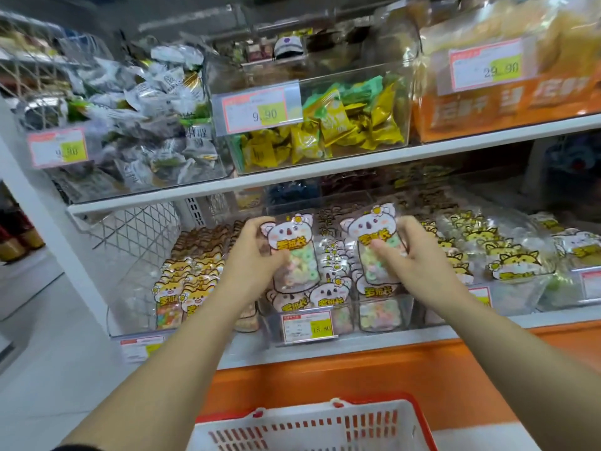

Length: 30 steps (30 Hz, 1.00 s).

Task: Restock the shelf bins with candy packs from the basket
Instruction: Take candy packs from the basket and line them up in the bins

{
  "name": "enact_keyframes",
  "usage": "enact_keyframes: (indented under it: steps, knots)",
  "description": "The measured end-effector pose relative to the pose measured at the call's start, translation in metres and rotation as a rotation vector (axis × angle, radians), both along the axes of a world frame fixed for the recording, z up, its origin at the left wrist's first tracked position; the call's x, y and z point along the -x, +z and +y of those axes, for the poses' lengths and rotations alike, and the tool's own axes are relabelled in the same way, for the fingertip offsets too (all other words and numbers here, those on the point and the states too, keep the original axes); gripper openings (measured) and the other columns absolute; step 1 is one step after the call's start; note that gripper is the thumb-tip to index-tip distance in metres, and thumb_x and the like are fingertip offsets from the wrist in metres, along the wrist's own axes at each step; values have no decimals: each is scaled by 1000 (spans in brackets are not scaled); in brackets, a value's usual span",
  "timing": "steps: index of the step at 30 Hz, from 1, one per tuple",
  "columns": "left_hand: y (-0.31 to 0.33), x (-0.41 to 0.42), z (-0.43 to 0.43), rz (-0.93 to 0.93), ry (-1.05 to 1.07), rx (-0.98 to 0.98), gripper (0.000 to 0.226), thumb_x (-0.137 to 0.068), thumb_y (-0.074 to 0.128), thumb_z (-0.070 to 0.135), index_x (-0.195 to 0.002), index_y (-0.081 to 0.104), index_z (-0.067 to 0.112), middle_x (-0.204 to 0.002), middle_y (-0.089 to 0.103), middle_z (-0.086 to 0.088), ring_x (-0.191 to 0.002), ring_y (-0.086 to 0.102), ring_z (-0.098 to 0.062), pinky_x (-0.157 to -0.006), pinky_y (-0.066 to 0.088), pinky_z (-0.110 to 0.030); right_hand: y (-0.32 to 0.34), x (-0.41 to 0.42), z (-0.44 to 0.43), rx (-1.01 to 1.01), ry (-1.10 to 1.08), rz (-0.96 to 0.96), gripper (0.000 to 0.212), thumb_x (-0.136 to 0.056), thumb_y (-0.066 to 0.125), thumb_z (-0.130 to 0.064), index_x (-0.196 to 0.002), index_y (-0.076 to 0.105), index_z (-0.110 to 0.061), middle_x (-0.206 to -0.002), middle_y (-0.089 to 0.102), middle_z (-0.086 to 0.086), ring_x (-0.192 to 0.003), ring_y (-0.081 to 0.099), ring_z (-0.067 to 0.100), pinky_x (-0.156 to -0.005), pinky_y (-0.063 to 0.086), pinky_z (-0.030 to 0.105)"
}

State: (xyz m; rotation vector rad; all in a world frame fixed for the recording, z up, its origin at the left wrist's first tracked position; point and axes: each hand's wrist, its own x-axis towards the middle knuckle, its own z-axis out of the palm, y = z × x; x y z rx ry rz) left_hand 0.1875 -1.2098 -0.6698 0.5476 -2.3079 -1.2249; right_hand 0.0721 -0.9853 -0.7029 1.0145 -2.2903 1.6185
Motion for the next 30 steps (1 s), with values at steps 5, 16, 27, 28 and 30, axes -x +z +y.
enact_keyframes:
  steps: [5,16,27,28,30]
  knots:
    - [-2,-8,-8,-191,-85,203,54,-84,77,11,-122,47,34,-97,62,12,-77,60,1,-61,46,-14,-7,11,-9,-184,50,-43,28,-87,74,-30,-101,49,-24,-77,53,-9,-67,49,-1,-60,37,23]
    - [20,-6,8,-500,-135,1067,67,-86,67,54,-144,36,43,-144,50,12,-132,47,-17,-110,31,-43,-19,4,-18,-756,-184,736,50,-68,80,-12,-114,69,-28,-110,66,0,-106,57,28,-90,48,45]
    - [1,12,12,-836,-292,1192,36,-93,66,30,-127,59,19,-123,64,-8,-113,62,-29,-80,50,-36,-19,7,-26,-1086,-254,402,24,-88,62,-9,-104,65,-27,-93,68,-2,-88,67,24,-70,49,31]
    - [-3,15,14,-823,-315,1189,33,-93,66,27,-125,59,18,-120,65,-9,-112,62,-30,-77,47,-34,-18,9,-28,-1109,-242,388,23,-88,62,-9,-104,65,-26,-94,68,-1,-88,67,25,-71,51,32]
    - [-10,22,17,-824,-348,1177,27,-93,67,26,-116,61,15,-111,65,-10,-108,62,-31,-74,45,-35,-16,12,-33,-1149,-227,364,25,-88,60,-8,-106,67,-25,-98,68,0,-91,67,25,-71,50,33]
